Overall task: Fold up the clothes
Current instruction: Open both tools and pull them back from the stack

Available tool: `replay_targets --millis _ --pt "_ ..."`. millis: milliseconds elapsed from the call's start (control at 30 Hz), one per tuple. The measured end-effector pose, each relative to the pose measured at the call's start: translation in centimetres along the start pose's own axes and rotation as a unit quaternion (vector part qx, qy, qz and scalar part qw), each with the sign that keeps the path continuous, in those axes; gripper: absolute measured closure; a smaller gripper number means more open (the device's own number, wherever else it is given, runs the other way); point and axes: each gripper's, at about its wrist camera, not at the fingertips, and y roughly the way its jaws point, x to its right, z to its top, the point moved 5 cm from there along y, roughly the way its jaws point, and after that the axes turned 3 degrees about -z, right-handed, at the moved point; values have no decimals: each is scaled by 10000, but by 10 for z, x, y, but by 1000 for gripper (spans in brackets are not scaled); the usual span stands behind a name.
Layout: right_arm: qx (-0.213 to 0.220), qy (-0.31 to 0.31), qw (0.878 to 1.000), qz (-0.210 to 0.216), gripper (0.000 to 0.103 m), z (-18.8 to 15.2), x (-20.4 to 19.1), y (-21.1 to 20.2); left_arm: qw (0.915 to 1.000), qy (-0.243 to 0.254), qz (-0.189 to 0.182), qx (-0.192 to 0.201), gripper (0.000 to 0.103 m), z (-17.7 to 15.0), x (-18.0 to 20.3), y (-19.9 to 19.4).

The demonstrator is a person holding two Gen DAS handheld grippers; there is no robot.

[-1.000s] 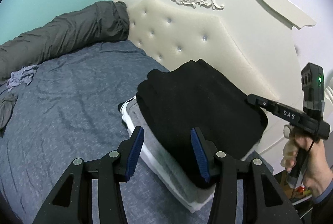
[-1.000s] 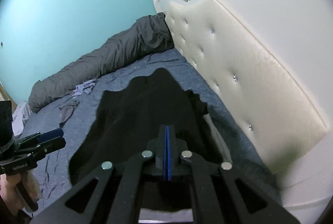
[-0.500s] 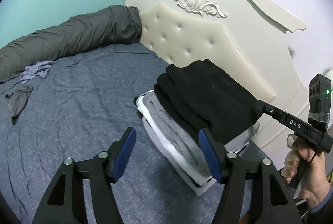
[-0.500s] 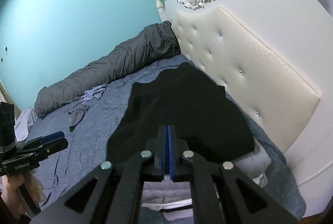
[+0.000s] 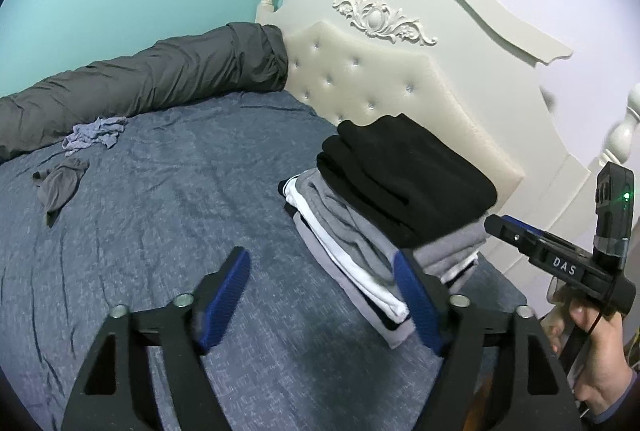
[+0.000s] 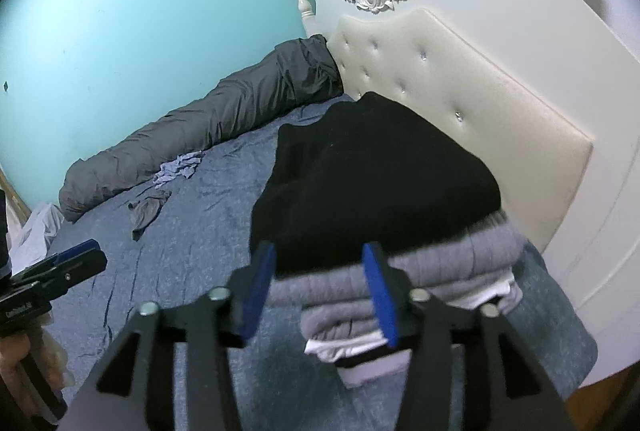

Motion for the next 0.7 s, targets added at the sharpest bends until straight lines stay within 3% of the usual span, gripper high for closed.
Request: replay_targets --millis 400,700 --pt "77 116 9980 -617 27 -43 -2 -52 9997 182 -163 53 14 -31 25 -32" --pt "113 177 9967 -790 10 -69 -11 -84 9993 277 -211 106 8 -46 33 -50"
